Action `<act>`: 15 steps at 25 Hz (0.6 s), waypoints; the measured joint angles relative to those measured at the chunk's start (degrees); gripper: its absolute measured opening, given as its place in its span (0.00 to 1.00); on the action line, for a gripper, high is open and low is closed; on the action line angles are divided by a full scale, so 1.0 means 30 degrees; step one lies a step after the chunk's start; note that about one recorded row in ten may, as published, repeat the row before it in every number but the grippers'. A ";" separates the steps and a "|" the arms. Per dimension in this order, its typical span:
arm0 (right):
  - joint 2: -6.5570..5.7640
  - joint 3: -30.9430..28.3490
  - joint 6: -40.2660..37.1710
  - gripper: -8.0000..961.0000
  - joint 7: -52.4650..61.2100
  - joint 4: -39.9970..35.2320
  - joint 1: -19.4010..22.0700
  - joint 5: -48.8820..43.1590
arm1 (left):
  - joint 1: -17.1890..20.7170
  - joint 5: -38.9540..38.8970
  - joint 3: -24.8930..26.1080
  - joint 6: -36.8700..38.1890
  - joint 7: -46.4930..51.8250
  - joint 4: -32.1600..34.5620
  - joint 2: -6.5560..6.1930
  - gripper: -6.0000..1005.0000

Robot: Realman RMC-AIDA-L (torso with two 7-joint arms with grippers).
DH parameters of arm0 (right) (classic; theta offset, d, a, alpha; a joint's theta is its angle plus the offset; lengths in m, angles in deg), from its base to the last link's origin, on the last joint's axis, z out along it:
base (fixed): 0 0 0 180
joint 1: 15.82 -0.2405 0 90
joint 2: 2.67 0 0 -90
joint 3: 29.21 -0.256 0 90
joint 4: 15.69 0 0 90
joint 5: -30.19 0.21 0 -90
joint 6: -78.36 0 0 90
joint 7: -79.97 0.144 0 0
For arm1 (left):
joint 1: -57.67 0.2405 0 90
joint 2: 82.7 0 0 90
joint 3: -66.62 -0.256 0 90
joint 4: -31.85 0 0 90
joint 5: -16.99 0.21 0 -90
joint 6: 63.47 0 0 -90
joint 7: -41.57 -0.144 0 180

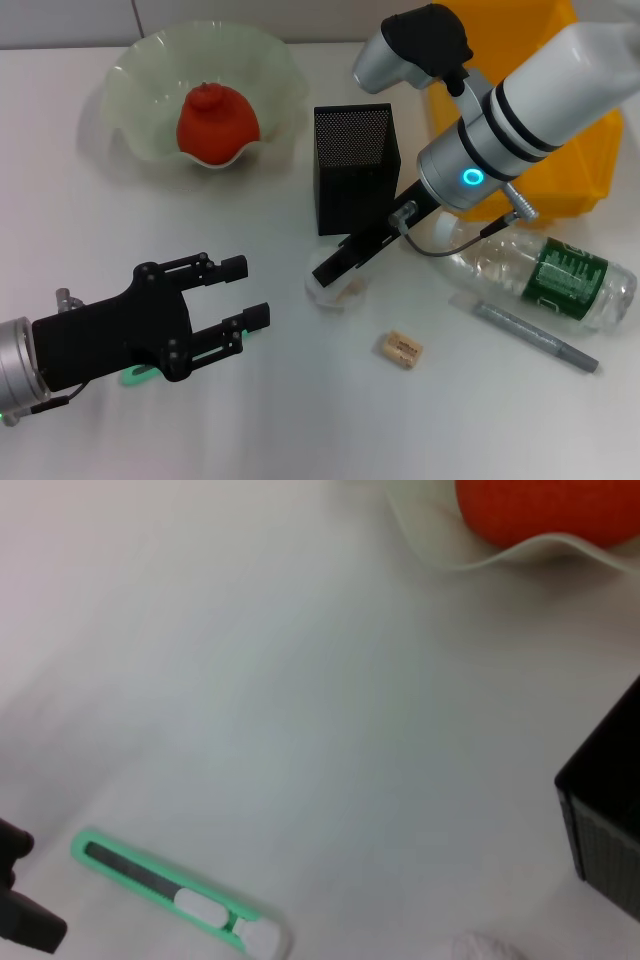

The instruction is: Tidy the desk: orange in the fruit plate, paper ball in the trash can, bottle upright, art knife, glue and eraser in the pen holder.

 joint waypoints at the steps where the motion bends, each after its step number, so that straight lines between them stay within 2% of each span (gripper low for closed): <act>1: 0.0000 0.0002 -0.0004 0.62 0.0000 -0.0036 0.0000 0.0000 | 0.0000 0.0000 0.0000 0.0000 0.0000 0.0000 0.0000 0.58; 6: 0.0000 0.0006 -0.0388 0.55 -0.0125 -0.0412 0.0140 0.0169 | 0.0001 0.0000 0.0001 -0.0001 0.0000 0.0001 0.0001 0.58; 9: -0.0031 -0.0001 -0.1142 0.51 -0.0721 -0.1559 0.0907 0.0940 | 0.0002 -0.0016 0.0001 0.0000 0.0001 0.0001 0.0000 0.58; 11: -0.0089 0.0007 -0.1611 0.51 -0.1266 -0.3115 0.2094 0.1856 | 0.0017 -0.0047 0.0000 -0.0029 0.0000 0.0001 0.0002 0.58; 15: -0.0168 -0.0233 -0.2032 0.50 -0.2830 -0.6577 0.5338 0.3892 | 0.0076 -0.0071 0.0003 -0.0176 0.0000 0.0001 0.0012 0.58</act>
